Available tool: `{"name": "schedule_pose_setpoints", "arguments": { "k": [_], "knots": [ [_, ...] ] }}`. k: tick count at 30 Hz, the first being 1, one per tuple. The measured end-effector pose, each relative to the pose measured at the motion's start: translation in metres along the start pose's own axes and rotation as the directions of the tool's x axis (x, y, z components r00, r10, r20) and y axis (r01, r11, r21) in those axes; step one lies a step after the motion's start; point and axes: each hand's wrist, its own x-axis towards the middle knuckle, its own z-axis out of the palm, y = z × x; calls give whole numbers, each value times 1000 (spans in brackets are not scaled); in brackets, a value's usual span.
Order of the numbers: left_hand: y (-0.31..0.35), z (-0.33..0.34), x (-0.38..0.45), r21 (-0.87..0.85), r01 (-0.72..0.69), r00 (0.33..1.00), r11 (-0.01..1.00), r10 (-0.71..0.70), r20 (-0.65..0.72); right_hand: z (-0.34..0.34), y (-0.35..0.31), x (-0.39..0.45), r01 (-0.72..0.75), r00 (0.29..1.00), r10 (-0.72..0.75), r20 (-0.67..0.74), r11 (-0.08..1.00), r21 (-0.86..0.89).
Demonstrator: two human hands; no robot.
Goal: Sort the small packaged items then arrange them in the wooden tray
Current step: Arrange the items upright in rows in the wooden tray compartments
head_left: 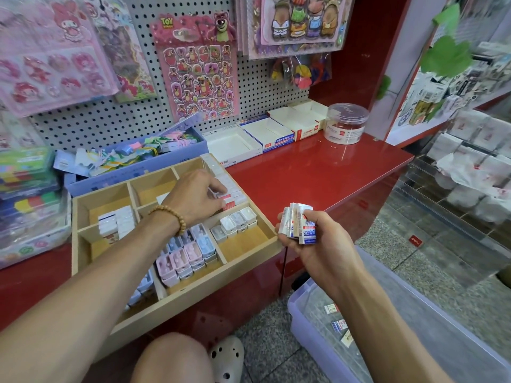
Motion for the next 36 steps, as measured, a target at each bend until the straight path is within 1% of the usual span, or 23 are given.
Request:
{"name": "schedule_pose_setpoints", "arguments": {
  "k": [4,7,10,11,12,13,14,15,16,17,19,21,23,25,27,29,33,36],
  "knots": [
    [-1,6,-2,-24,19,999,1000,-19,38,4,-2,-2,-6,1000,6,-16,1000,11],
    [-5,8,-1,49,-36,994,998,31,108,7,-2,-4,-15,1000,15,-2,1000,28],
    [-6,6,-4,80,-41,988,996,28,152,12,-3,-9,-28,999,27,21,999,32],
    [-4,3,-5,81,-51,989,995,39,140,13,-3,-10,-29,999,29,28,999,27],
    [0,0,-8,66,-48,995,997,42,92,15,-4,-11,-28,999,27,38,999,17],
    [4,-4,-13,14,-44,999,999,44,22,17,-3,-12,-21,998,21,54,1000,0],
    [10,-8,-18,-94,-31,999,995,27,-36,20,-3,-14,-9,997,11,78,1000,-19],
    [17,-11,-25,-227,-24,999,974,13,-51,23,-3,-15,5,995,-1,104,999,-36],
    [24,-12,-33,-351,-13,1000,936,6,-21,26,-2,-16,17,991,-9,135,998,-53],
    [29,-13,-41,-439,4,1000,899,10,28,29,0,-18,26,986,-14,169,997,-68],
    [35,-12,-55,-522,22,995,853,31,94,36,3,-21,39,969,-18,247,996,-83],
    [36,-14,-62,-564,42,995,825,13,94,42,6,-25,52,952,-17,304,993,-108],
    [32,-18,-66,-617,100,994,780,-55,92,47,10,-28,67,950,-18,313,987,-147],
    [23,-25,-68,-668,176,984,723,-135,113,51,13,-29,68,958,-16,286,982,-174],
    [13,-33,-69,-660,197,980,725,-175,99,54,16,-29,56,970,-7,245,979,-194],
    [1,-44,-69,-593,191,979,782,-199,53,57,17,-29,52,980,-5,201,971,-232],
    [-30,-61,-61,-351,193,976,916,-217,-30,62,19,-24,50,990,-21,137,976,-212],
    [-47,-67,-52,-241,200,974,950,-220,-59,66,20,-19,41,992,-16,126,978,-203]
  ]
}}
